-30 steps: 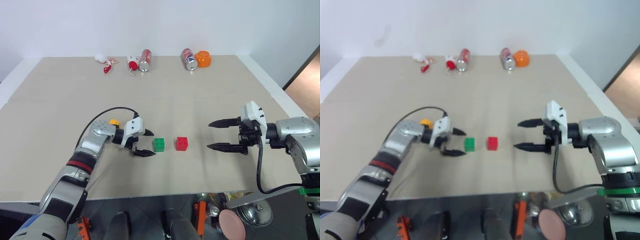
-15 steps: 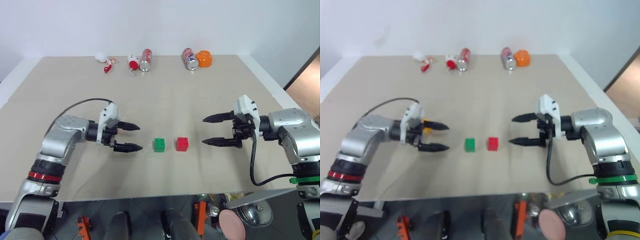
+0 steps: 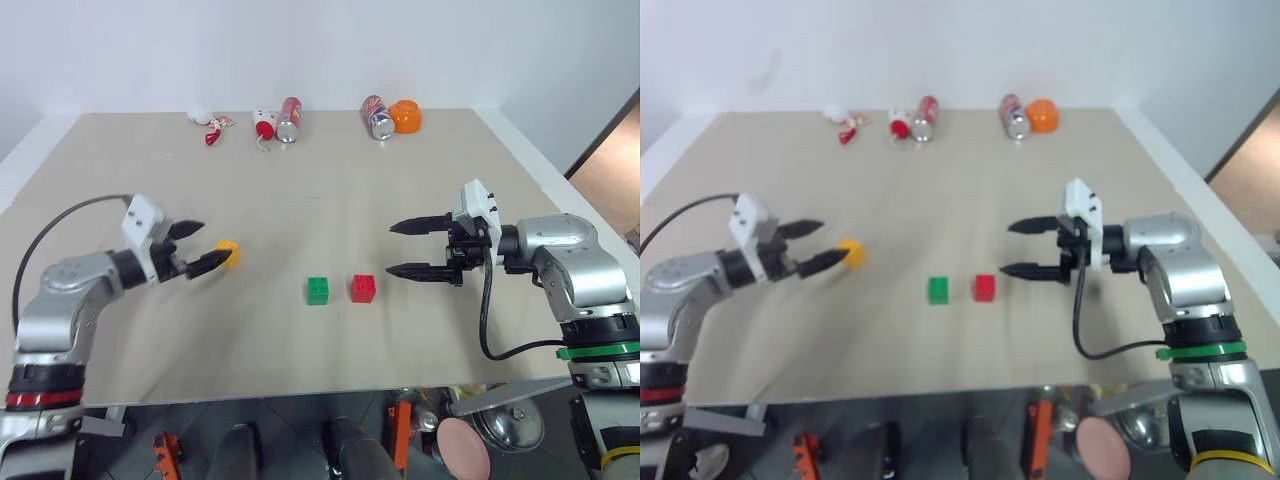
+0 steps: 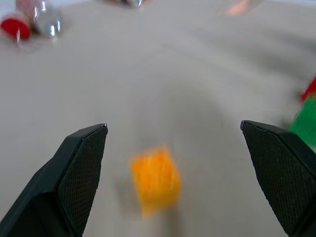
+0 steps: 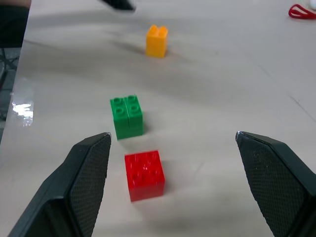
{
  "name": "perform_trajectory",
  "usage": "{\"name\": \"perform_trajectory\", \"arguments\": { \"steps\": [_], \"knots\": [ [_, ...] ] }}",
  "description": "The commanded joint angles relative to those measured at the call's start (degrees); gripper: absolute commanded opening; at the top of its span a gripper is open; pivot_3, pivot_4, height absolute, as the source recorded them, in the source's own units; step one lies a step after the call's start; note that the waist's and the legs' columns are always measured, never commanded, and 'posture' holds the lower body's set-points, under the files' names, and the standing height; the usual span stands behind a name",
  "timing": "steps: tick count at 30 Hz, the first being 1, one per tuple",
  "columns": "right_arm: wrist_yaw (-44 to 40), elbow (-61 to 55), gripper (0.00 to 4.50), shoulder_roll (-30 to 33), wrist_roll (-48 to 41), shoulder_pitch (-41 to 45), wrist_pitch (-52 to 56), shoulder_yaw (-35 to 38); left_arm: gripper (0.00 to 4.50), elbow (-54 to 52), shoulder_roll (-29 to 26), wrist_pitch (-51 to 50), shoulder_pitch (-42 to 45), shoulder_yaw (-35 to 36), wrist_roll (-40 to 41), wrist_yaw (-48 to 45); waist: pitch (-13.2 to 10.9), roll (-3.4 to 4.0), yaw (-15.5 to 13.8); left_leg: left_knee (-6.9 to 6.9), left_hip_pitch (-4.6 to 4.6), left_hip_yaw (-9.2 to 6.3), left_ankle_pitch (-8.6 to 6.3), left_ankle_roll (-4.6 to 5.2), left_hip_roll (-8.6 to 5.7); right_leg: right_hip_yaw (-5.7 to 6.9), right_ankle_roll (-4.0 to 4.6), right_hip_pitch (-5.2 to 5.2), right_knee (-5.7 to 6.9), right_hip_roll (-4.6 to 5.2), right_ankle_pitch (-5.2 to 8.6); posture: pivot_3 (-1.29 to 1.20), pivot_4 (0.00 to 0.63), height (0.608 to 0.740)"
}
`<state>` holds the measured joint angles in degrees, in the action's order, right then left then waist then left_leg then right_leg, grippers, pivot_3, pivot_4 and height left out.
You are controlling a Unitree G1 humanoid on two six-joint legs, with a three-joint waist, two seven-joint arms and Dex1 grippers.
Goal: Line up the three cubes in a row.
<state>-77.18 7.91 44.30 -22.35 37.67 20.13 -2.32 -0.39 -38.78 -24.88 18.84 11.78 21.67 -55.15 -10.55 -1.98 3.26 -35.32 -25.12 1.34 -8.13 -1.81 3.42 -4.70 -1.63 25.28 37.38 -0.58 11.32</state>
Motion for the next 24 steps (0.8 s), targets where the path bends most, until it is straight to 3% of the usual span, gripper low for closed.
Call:
{"name": "perform_trajectory", "arguments": {
  "steps": [1, 15, 24],
  "knots": [
    [0.2, -2.0, 4.19, -0.3, -1.0, 1.1, -0.1, 1.0, 4.48, 2.0, -2.0, 4.6, -0.3, 1.9, -0.7, -0.6, 0.0, 0.00, -0.2, 0.00, 0.00, 0.01, 0.00, -0.01, 0.00, 0.00, 0.00, 0.01, 0.00, 0.00, 0.00, 0.00, 0.150, 0.740],
    [0.6, -6.2, 4.19, 0.6, -2.0, -1.7, 1.2, 1.9, 4.48, 10.6, 0.4, 8.3, 2.1, -2.3, -2.2, 0.7, 0.0, 0.00, -0.6, -0.06, -0.01, 0.22, 0.00, 0.00, 0.07, 0.05, 0.01, 0.02, -0.01, 0.11, 0.01, 0.00, 0.150, 0.740],
    [4.1, -8.2, 4.19, -0.8, -3.1, -1.3, 2.3, 2.9, 4.48, 11.9, 5.5, 7.8, 2.9, -7.3, -4.9, 4.5, 0.0, -0.01, -0.6, -0.04, -0.02, 0.23, -0.01, -0.01, 0.09, 0.05, 0.01, 0.02, -0.01, 0.08, 0.01, 0.00, 0.150, 0.740]
  ]
}}
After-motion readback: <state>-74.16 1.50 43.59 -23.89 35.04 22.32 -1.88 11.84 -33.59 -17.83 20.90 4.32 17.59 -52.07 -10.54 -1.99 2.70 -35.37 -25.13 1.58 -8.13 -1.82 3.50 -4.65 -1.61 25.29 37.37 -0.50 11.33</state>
